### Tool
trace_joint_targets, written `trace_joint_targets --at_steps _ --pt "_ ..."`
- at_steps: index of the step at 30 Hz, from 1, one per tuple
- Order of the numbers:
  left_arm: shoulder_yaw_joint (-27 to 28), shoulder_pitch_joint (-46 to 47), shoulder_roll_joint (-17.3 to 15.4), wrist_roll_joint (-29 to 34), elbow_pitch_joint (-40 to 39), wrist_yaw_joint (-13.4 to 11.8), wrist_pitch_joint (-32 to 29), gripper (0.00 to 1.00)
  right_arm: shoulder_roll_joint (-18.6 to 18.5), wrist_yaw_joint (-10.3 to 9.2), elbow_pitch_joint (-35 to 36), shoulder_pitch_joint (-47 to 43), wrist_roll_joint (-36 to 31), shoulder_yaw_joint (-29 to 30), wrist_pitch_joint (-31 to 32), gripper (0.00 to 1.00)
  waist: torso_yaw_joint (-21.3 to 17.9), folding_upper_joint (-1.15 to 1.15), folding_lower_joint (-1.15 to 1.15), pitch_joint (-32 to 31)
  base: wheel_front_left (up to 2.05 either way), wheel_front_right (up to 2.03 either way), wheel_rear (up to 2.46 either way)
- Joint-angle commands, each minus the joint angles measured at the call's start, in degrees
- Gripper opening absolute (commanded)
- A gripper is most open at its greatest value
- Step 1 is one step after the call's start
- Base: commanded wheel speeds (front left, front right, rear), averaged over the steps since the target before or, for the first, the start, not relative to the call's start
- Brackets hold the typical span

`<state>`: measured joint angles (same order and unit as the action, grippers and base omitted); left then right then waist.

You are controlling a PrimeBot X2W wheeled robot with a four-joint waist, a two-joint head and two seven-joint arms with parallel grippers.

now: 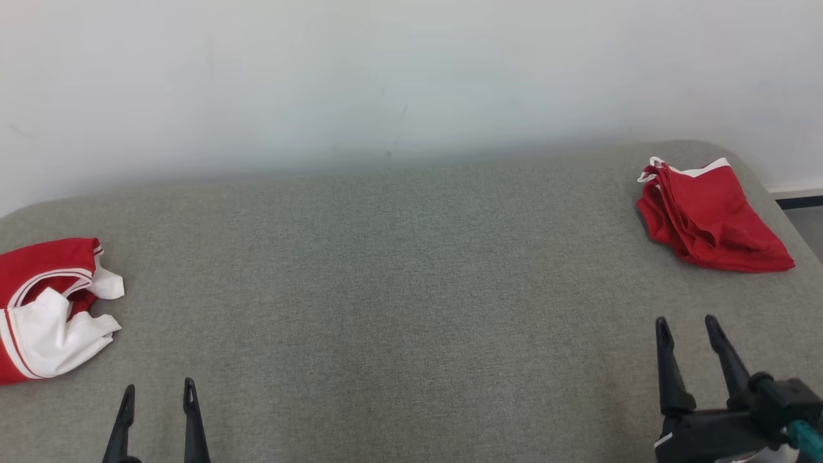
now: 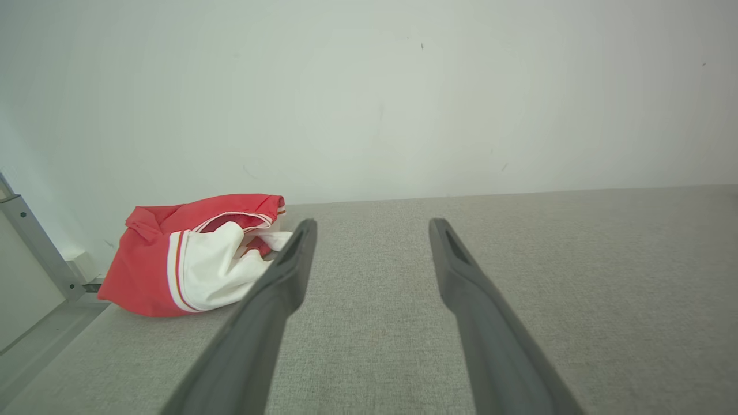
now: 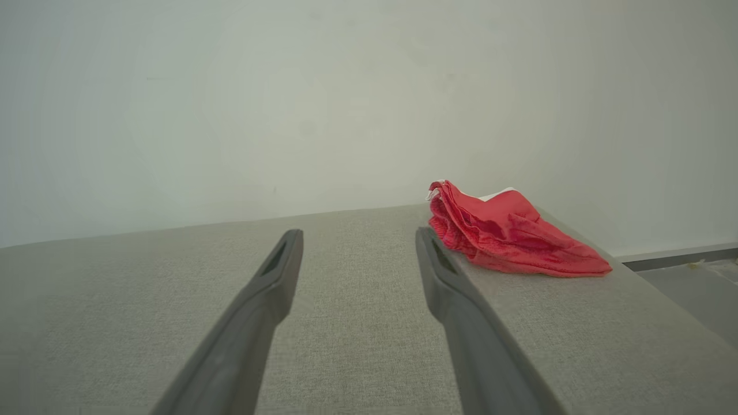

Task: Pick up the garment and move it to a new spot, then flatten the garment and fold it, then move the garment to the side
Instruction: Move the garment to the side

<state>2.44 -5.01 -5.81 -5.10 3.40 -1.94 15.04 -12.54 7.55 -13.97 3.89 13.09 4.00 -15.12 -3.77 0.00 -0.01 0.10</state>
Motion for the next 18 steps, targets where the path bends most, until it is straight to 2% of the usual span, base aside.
trace_joint_targets --at_steps 1,8,18 --pt "0.1 -1.0 0.0 0.6 0.3 0.3 0.2 1.0 1.4 -0.15 1.3 -2.0 -0.7 -0.2 0.0 1.0 0.4 0.0 0.01 -0.6 0.0 0.0 0.0" --pt "-0.4 -1.1 -1.0 1.5 1.3 0.8 0.2 1.0 4.2 -0.15 2.8 -5.6 -2.4 -0.7 0.0 1.0 1.1 0.0 0.01 -1.4 0.0 0.0 0.0" --pt "-0.4 -1.7 -1.7 0.3 1.4 3.1 0.2 1.0 6.6 -0.15 2.8 -7.8 -3.6 -2.4 0.0 1.0 2.2 0.0 0.01 -2.3 0.0 0.0 0.0"
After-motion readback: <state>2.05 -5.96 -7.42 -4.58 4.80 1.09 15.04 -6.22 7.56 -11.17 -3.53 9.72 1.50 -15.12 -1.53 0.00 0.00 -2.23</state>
